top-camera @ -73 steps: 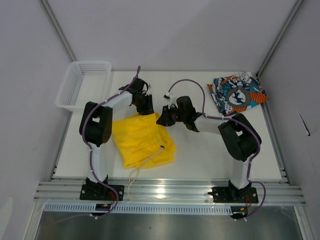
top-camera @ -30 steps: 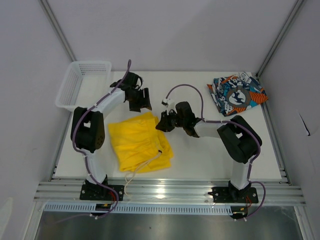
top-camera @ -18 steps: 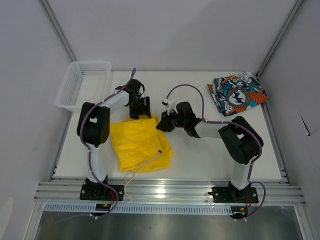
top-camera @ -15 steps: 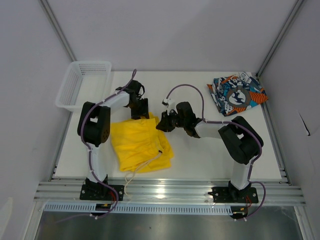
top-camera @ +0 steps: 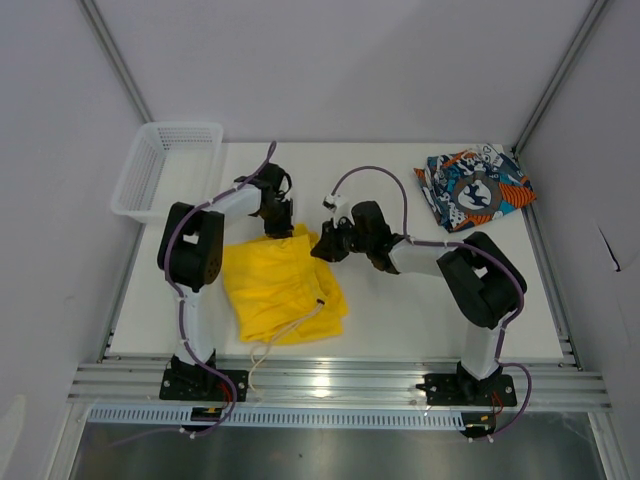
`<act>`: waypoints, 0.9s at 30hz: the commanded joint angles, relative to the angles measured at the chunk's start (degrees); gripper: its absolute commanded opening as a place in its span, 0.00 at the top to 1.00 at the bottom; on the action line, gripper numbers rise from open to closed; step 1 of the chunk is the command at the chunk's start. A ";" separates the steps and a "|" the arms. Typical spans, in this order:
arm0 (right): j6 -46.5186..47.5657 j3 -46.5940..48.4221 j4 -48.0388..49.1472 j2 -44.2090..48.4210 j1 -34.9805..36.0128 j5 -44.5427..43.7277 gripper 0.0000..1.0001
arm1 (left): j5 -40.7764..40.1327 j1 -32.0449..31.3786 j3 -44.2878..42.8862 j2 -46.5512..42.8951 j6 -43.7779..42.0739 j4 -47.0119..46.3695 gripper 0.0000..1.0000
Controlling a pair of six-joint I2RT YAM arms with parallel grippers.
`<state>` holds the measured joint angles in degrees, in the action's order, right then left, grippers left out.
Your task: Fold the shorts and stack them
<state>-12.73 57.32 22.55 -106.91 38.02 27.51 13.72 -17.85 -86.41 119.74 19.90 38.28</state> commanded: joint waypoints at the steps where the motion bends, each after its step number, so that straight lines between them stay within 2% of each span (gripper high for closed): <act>1: 1.83 4.11 2.15 0.13 0.91 1.49 0.81 | 0.87 -0.87 -0.95 1.02 -0.39 -0.49 1.00; 8: 2.27 5.61 1.10 -0.40 2.41 2.90 0.80 | 0.61 -1.31 -2.36 3.13 -0.13 -0.40 1.00; 12: 2.27 8.24 -0.92 -3.82 2.76 3.52 0.80 | 0.52 -1.49 -2.80 3.66 0.14 -0.31 1.00; 17: 2.36 11.06 -3.82 -6.73 3.02 1.94 0.80 | 0.26 -1.49 -3.50 3.48 0.31 0.12 1.00; 22: 2.27 9.83 -3.74 -6.82 2.50 0.01 0.80 | -0.35 -1.49 -5.26 3.57 0.58 1.27 1.00; 25: 0.78 7.99 -2.33 -6.20 1.10 -1.14 0.77 | -0.44 -1.49 -7.19 3.83 0.84 2.06 1.00; 26: -0.35 7.81 -2.24 -6.29 0.13 -1.75 0.71 | -0.27 -1.49 -7.80 4.35 0.93 2.06 1.00; 27: -0.71 8.24 -3.37 -6.46 -0.40 -2.28 0.64 | -0.27 -1.49 -9.20 4.62 1.19 2.23 0.95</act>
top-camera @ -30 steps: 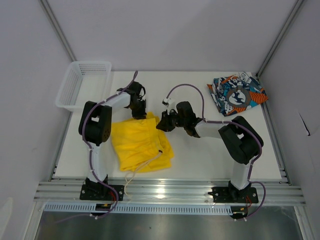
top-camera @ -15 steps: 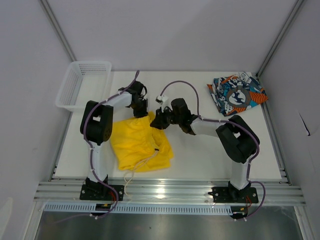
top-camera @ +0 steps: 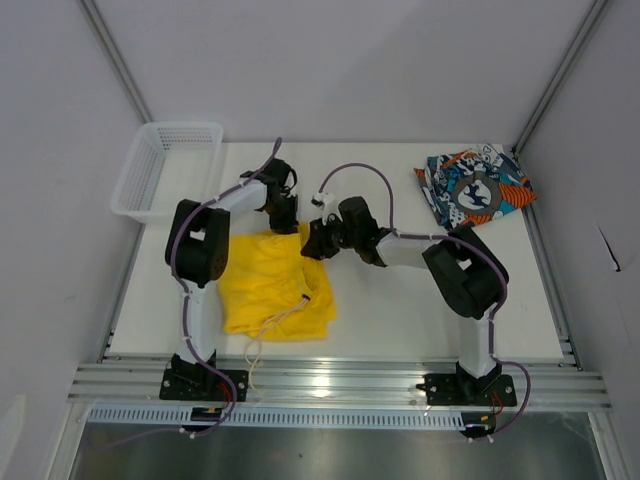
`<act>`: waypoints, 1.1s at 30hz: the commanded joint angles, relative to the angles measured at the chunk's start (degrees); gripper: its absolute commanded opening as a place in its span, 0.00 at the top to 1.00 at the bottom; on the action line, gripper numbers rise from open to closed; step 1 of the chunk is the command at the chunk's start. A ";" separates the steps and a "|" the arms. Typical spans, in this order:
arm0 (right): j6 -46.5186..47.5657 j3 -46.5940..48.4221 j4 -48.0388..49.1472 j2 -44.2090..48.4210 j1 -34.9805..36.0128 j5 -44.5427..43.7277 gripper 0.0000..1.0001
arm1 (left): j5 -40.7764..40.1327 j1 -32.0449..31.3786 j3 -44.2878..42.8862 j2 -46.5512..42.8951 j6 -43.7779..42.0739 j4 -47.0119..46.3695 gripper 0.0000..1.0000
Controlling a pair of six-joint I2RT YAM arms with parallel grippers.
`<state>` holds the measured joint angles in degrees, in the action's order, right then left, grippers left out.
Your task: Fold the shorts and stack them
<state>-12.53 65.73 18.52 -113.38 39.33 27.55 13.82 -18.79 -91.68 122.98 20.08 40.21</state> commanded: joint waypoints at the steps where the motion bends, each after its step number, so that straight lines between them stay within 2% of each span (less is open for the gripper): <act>1: -1.17 -0.08 0.55 -0.34 -2.15 -1.80 0.59 | -0.38 -0.55 -4.47 1.74 1.19 0.66 0.89; 2: -1.52 -0.08 0.55 -0.61 -2.68 -2.06 0.53 | -0.46 -0.55 -5.08 2.00 1.37 1.10 0.83; 3: -2.40 -0.17 0.46 -0.61 -3.29 -2.41 0.45 | -0.55 -0.46 -6.31 2.18 1.80 1.36 0.66; 5: -2.14 -0.26 0.11 0.96 -3.56 -3.11 0.38 | -0.99 -0.38 -7.28 1.92 2.42 1.63 0.52; 6: -1.97 -0.26 -1.02 1.93 -3.82 -3.73 0.36 | -1.60 -0.29 -8.16 1.04 2.77 1.54 0.39; 7: -1.88 -0.78 -1.47 3.07 -3.91 -4.86 0.33 | -1.69 -0.03 -8.60 0.43 3.56 1.46 0.34; 8: -2.14 -0.96 -2.00 4.39 -4.00 -5.66 0.25 | -1.43 0.50 -9.13 -0.10 3.83 0.85 0.31; 9: -3.01 -0.79 -4.00 6.66 -4.00 -6.62 0.20 | -1.00 0.77 -10.44 -1.24 3.92 1.01 0.22; 11: -4.51 0.44 -8.04 8.52 -3.91 -10.13 0.14 | -2.21 1.47 -12.98 -1.95 3.92 3.73 0.12; 13: -7.40 1.76 -15.16 11.07 -3.56 -13.12 0.10 | -4.06 2.08 -14.92 -3.35 3.92 5.40 0.10; 14: -8.81 2.46 -17.01 12.21 -3.39 -16.53 0.04 | -4.59 2.78 -14.76 -4.14 3.92 6.63 0.10; 15: -10.65 2.82 -22.08 14.57 -3.12 -18.39 0.04 | -5.21 3.14 -14.32 -5.19 4.01 6.73 0.09; 17: -17.93 1.78 -25.37 17.39 -1.02 -20.95 0.03 | -7.31 3.93 -10.74 -9.23 4.36 6.20 0.08; 18: -21.27 0.72 -27.21 18.97 0.38 -25.83 0.04 | -7.58 4.28 -9.50 -10.73 4.79 4.81 0.08; 19: -31.13 -0.51 -28.18 22.29 4.83 -30.84 0.05 | -7.67 4.55 -6.61 -12.22 4.97 4.01 0.08; 21: -39.81 -4.45 -30.21 25.74 10.91 -43.82 0.06 | -7.76 5.42 -0.90 -16.18 5.76 1.56 0.08; 22: -44.11 -5.08 -31.52 28.19 17.29 -47.81 0.06 | -8.11 5.86 0.78 -17.50 6.03 0.59 0.08; 23: -53.20 -5.35 -34.66 29.00 20.32 -51.51 0.07 | -8.20 6.13 2.19 -19.86 6.29 -0.12 0.08; 24: -56.51 -5.44 -35.39 29.36 23.04 -55.29 0.07 | -8.29 6.30 5.86 -20.93 6.73 -1.17 0.08; 26: -66.59 -5.27 -37.41 29.10 29.45 -57.86 0.07 | -8.99 6.74 7.82 -22.86 7.08 -1.97 0.08; 33: -83.14 -5.53 -37.51 24.97 38.35 -58.04 0.08 | -11.27 7.80 21.44 -33.84 10.06 -9.43 0.08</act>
<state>-81.45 60.62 -16.69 -86.70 75.09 -23.86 4.34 -11.94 -73.28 95.18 27.44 36.07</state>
